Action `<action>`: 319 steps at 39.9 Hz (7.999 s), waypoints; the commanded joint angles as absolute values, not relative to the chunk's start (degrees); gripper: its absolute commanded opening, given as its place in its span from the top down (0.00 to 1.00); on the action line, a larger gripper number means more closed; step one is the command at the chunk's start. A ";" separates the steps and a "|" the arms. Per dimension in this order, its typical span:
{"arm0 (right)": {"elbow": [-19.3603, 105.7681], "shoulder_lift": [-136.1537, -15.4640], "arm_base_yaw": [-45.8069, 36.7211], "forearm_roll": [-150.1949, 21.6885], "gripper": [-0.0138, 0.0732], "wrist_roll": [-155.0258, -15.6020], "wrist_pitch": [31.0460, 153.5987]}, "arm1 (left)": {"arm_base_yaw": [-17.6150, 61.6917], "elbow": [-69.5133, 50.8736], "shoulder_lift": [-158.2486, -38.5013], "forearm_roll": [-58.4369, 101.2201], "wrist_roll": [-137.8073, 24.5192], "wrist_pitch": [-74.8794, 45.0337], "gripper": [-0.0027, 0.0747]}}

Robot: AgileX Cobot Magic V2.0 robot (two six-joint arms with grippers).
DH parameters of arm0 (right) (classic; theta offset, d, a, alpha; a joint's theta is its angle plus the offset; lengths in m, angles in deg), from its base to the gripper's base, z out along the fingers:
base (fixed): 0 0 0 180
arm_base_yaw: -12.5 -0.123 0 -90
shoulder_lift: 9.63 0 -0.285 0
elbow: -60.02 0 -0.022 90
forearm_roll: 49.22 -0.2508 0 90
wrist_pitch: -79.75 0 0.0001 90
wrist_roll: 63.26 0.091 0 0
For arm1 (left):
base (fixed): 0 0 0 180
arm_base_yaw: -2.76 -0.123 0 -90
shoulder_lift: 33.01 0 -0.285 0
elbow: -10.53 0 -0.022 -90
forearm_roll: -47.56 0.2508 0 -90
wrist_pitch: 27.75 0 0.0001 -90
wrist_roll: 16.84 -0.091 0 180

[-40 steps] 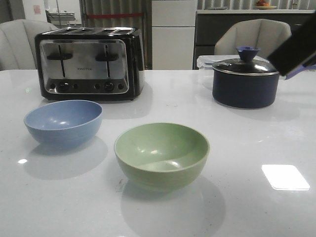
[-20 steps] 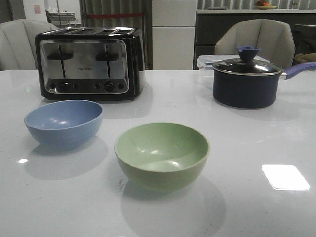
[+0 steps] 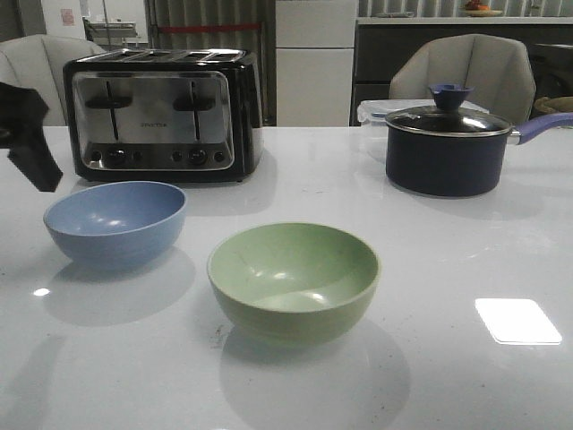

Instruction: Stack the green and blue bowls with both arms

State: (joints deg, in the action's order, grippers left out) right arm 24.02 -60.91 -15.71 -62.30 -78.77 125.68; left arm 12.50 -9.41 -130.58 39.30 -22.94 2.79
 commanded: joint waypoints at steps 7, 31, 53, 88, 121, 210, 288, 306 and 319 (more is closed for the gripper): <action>25.52 -60.66 -15.71 -62.59 0.37 -79.46 122.85 | 12.85 -0.37 -140.87 38.48 -22.94 -1.31 0.14; 25.52 -60.67 -15.71 -62.59 0.37 -79.46 122.91 | 12.85 3.17 -145.92 38.48 -22.94 -2.25 0.70; 25.52 -60.67 -15.71 -62.59 0.37 -79.46 122.91 | 15.04 3.17 -135.82 38.26 -23.02 2.08 0.85; 25.52 -60.67 -15.71 -62.59 0.37 -79.46 122.90 | 38.60 6.39 -135.95 35.80 -23.02 2.87 0.85; 25.52 -60.67 -15.71 -62.59 0.37 -79.46 122.90 | 38.62 6.51 -141.25 33.41 -23.02 1.87 0.39; 25.52 -60.67 -15.66 -57.13 0.78 -72.09 122.99 | 37.86 -29.26 -76.84 51.24 -14.68 13.97 0.85; 25.52 -60.67 -15.66 -57.12 0.78 -72.09 122.91 | 6.40 -67.15 -39.36 43.82 -22.50 -30.55 0.85; 25.52 -60.67 -15.66 -57.12 0.78 -72.09 122.91 | 6.40 -67.15 -39.36 43.82 -22.50 -30.55 0.85; 24.24 -56.65 -11.55 -57.17 0.78 -72.16 121.42 | 6.40 -67.15 -39.36 43.82 -22.50 -30.55 0.85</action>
State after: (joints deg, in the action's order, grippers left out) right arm 23.66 -59.44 -14.33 -57.28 -72.18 125.89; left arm 6.61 -66.88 -40.53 44.25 -22.56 -25.33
